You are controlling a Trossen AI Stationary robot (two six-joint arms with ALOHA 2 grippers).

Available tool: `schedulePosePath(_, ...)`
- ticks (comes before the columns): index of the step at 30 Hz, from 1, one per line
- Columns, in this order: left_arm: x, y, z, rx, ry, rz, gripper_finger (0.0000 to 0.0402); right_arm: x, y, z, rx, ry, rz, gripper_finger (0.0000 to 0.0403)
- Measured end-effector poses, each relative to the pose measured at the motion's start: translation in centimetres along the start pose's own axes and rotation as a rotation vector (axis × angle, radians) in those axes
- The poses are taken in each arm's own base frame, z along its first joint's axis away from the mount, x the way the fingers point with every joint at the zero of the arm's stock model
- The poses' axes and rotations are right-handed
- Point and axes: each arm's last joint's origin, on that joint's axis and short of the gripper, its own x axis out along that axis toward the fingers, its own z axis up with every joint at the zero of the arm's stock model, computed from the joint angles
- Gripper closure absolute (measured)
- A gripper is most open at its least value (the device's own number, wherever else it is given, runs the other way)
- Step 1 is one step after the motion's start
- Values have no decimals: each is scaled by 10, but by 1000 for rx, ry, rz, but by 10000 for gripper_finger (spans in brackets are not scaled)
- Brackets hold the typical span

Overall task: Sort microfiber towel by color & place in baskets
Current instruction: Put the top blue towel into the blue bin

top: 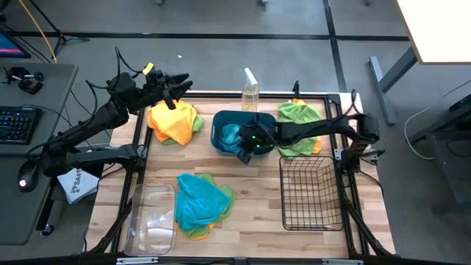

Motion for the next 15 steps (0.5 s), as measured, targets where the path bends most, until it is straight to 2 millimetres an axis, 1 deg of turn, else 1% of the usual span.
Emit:
schedulePosePath(3, 0, 0, -1, -1, 6, 3, 157, 11, -13, -6, 90, 11, -173, 403)
schedulePosePath(5, 0, 1, -2, -3, 16, 7, 157, 11, -19, -8, 164, -2, -282, 403)
schedulePosePath(7, 0, 1, -3, -5, 29, 13, 157, 11, -23, -8, 219, -23, -343, 403)
schedulePosePath(9, 0, 2, -4, -8, 45, 20, 157, 11, -24, -8, 260, -28, -336, 403)
schedulePosePath(12, 0, 2, -6, -9, 56, 25, 157, 12, -26, -8, 312, 18, -244, 403)
schedulePosePath(15, 0, 2, -5, -9, 55, 25, 157, 14, -25, -9, 344, 45, -206, 402)
